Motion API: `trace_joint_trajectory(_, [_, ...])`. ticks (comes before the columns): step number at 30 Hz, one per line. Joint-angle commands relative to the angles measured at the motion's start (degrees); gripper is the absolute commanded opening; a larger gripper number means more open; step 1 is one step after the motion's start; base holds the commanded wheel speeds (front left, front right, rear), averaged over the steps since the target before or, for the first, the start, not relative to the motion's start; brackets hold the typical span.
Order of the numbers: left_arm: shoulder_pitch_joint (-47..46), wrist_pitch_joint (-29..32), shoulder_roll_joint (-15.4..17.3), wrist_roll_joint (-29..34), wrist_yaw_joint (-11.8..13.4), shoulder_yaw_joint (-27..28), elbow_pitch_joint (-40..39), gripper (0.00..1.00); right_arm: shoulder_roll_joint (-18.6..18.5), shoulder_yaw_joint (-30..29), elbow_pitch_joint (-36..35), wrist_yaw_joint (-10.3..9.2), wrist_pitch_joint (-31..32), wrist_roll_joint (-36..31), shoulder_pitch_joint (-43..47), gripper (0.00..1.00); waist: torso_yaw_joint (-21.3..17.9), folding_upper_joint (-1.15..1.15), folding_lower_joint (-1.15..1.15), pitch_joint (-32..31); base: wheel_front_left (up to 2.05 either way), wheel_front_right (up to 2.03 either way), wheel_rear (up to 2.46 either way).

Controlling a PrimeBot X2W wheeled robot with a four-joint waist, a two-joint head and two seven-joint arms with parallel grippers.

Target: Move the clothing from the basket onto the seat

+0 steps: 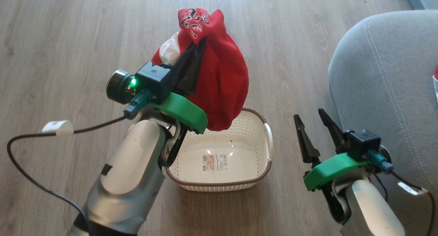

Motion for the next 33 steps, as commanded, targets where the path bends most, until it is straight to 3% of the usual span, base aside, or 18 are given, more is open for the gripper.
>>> trace_joint_trajectory(1, [-2.32, -0.07, 1.23, 0.29, 0.14, 1.66, -2.40, 0.00, 0.61, 1.76, -2.55, -0.01, -0.38, 0.48, -3.02, 1.00, 0.10, 0.00, 0.01, 0.18, 0.00, 0.00, 0.00])
trace_joint_trajectory(13, [-2.43, -0.07, 1.28, 0.05, 0.29, 0.69, -3.17, 0.00, -1.53, 14.43, -6.62, -0.01, -0.38, 3.90, -12.49, 1.00, 0.54, 0.00, 0.01, 1.18, 0.00, 0.00, 0.00])
trace_joint_trajectory(28, [-3.10, -0.30, 1.02, -0.33, 0.17, -1.35, -2.86, 0.00, -0.69, 25.37, 8.33, -0.01, -0.38, 7.93, -25.05, 1.00, 1.96, 0.00, 0.01, 2.05, 0.00, 0.00, 0.00])
trace_joint_trajectory(29, [-3.12, -0.32, 1.00, -0.37, 0.15, -1.47, -2.77, 0.00, -0.49, 25.58, 8.98, -0.01, -0.38, 8.24, -25.61, 0.78, 2.05, 0.00, 0.01, 2.06, 0.00, 0.00, 0.00])
trace_joint_trajectory(31, [-3.17, -0.35, 0.97, -0.36, 0.20, -1.78, -2.73, 0.00, -0.17, 25.90, 10.01, -0.01, -0.38, 8.77, -26.62, 0.04, 2.20, 0.00, 0.01, 2.25, 0.00, 0.00, 0.00])
trace_joint_trajectory(33, [-3.26, -0.38, 0.93, -0.45, 0.19, -2.06, -2.67, 0.00, 0.06, 25.98, 10.52, -0.01, -0.38, 9.21, -27.36, 0.00, 2.34, 0.00, 0.01, 2.43, 0.00, 0.00, 0.00])
